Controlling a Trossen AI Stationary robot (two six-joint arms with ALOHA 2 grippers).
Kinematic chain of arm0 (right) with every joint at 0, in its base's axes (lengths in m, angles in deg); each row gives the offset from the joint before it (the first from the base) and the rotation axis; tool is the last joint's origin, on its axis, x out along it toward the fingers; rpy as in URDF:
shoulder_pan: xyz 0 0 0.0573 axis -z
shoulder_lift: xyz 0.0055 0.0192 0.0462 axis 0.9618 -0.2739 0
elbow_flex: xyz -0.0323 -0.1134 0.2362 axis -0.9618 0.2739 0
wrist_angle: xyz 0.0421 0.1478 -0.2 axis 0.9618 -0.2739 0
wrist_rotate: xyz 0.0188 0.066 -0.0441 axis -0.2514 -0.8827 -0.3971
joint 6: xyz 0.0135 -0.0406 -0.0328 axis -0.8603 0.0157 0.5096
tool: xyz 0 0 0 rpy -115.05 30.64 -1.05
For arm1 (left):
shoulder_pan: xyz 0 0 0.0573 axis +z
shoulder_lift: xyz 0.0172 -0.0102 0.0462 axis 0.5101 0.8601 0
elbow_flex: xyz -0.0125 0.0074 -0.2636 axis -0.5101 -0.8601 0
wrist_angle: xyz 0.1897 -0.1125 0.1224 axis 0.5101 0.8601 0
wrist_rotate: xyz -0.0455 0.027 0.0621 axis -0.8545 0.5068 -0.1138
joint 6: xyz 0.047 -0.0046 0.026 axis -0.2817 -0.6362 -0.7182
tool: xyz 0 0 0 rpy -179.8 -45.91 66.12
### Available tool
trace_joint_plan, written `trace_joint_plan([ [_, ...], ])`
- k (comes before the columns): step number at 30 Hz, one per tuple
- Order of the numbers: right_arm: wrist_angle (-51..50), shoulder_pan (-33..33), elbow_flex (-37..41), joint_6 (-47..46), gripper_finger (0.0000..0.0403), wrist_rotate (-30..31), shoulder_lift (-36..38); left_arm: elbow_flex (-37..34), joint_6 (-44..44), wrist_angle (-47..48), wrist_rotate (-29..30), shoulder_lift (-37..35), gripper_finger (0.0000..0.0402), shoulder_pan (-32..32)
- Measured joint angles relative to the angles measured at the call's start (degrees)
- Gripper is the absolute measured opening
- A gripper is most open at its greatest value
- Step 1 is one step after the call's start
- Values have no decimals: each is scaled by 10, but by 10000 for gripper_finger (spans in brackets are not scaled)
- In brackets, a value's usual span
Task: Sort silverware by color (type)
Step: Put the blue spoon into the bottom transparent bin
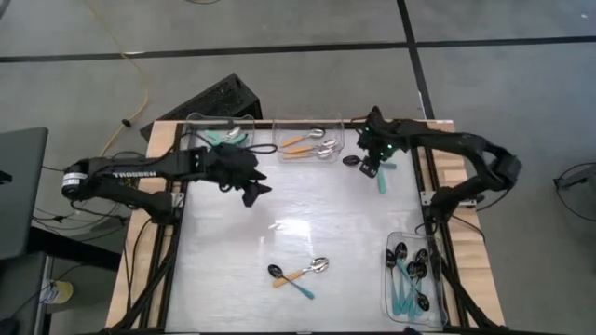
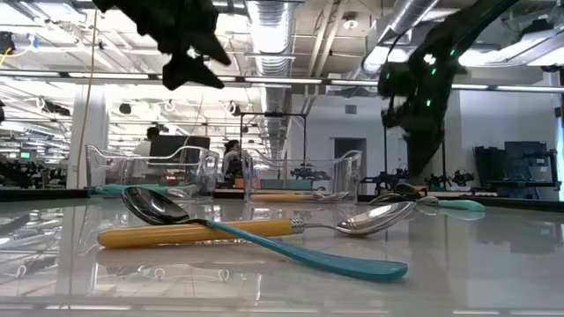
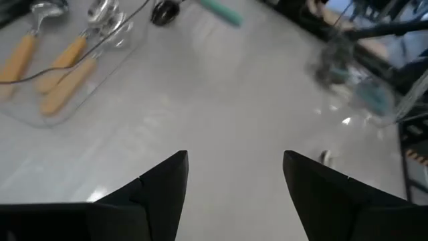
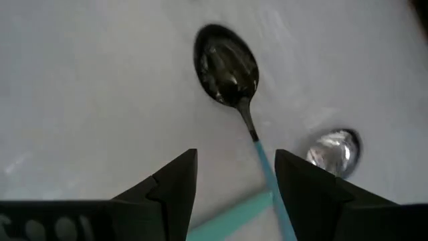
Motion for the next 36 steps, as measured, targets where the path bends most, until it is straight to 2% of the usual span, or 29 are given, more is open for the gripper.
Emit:
trace_joint_plan([
  [4,38,12,0,49,223,4,-55,0,36,-5,32,-14,229,-25],
  [7,50,8,-1,81,223,52,-77,0,50,-12,59,-28,229,-31],
  [13,55,6,-2,103,223,69,-81,0,63,-28,79,-49,229,-31],
  [17,46,-25,-2,98,223,73,-71,0,63,-23,87,-52,229,-31],
  [21,58,-68,-2,49,223,112,-57,0,63,-22,91,-52,228,-31],
  [25,68,-96,-2,-75,223,137,-60,0,63,-13,94,-51,228,-31],
  [31,102,-117,0,-254,223,248,-62,0,61,-3,98,-51,228,-31],
  [36,130,-109,0,-228,223,253,-65,0,62,-2,96,-51,228,-31],
])
